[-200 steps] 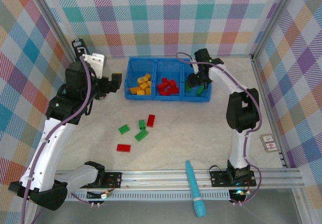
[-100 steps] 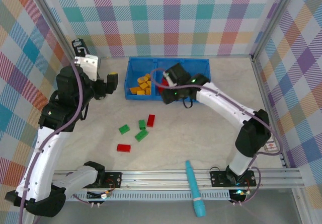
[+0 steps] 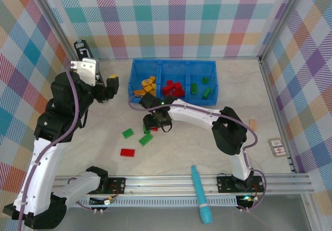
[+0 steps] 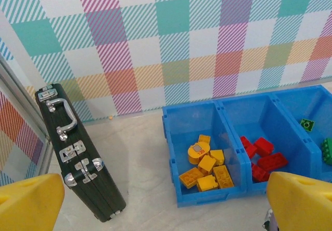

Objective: Sort the legos into containers by color
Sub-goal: Pick up the lego from the center of the table.

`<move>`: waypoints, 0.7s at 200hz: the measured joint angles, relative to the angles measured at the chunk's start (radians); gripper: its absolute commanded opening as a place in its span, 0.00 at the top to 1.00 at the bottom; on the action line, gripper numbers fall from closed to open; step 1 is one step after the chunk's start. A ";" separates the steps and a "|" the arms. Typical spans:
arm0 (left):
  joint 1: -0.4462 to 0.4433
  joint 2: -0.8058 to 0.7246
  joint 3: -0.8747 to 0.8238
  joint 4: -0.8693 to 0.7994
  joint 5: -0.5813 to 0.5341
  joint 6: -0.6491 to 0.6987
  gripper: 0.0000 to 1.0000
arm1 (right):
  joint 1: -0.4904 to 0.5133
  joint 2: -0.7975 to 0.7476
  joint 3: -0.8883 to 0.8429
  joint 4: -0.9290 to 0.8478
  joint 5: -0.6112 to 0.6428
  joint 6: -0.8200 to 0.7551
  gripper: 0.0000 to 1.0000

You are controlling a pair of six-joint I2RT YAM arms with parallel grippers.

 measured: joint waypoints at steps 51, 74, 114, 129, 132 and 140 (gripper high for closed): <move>0.000 -0.019 -0.001 0.001 0.000 0.000 0.00 | 0.006 0.059 0.101 0.030 -0.021 0.050 0.35; 0.000 -0.025 -0.002 0.001 0.000 0.000 0.00 | 0.012 0.108 0.164 0.043 -0.030 0.047 0.35; 0.000 -0.030 -0.005 0.001 0.000 0.000 0.00 | 0.021 0.181 0.194 0.045 -0.043 0.039 0.36; 0.000 -0.031 -0.007 0.001 -0.001 0.000 0.00 | 0.021 0.201 0.197 0.041 -0.044 0.031 0.37; 0.000 -0.031 -0.007 0.001 -0.001 0.000 0.00 | 0.021 0.205 0.198 0.042 -0.044 0.028 0.37; 0.000 -0.031 -0.007 0.001 -0.001 0.000 0.00 | 0.021 0.213 0.198 0.042 -0.045 0.024 0.38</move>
